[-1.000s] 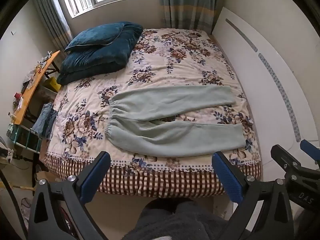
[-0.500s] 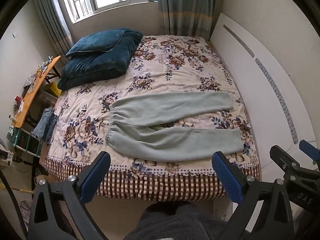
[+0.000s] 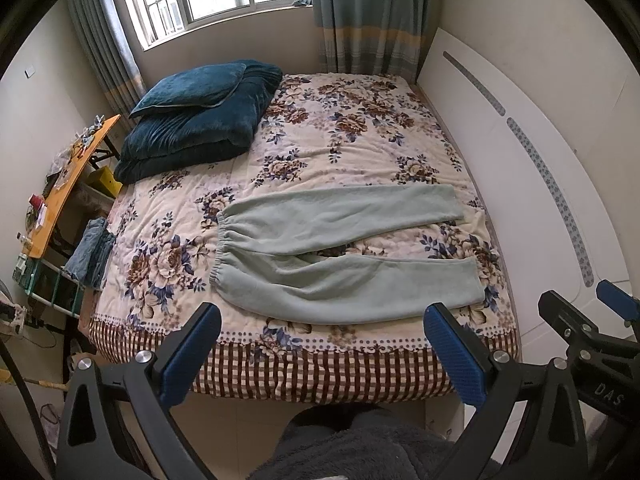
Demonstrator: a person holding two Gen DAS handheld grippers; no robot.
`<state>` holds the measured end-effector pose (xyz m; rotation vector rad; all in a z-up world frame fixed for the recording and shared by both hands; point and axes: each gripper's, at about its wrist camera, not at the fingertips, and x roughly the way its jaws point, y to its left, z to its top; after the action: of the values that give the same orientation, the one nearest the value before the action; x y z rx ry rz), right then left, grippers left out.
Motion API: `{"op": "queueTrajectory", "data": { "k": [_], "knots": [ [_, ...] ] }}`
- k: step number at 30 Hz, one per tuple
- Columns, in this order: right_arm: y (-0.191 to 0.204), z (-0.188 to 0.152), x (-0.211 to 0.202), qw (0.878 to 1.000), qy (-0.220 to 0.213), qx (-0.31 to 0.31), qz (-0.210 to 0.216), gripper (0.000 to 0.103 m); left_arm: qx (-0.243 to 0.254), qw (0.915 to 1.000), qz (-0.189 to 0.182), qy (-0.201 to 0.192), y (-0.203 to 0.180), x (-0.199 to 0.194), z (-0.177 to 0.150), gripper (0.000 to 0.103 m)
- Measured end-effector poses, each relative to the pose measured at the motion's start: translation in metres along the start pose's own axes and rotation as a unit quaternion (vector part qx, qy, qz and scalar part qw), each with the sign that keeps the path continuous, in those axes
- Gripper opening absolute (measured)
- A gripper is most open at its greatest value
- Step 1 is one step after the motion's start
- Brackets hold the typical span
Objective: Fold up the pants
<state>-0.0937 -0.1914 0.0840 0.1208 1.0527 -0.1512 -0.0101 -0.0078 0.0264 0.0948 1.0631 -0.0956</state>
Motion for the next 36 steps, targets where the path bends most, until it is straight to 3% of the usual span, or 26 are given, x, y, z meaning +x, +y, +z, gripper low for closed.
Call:
{"op": "queueTrajectory", "data": {
  "k": [36],
  "knots": [
    [-0.0045, -0.0058, -0.0016, 1.000, 0.000, -0.001, -0.002, 0.103, -0.002, 1.0000, -0.005, 0.000, 0.0013, -0.0043, 0.0033, 0.103]
  ]
}}
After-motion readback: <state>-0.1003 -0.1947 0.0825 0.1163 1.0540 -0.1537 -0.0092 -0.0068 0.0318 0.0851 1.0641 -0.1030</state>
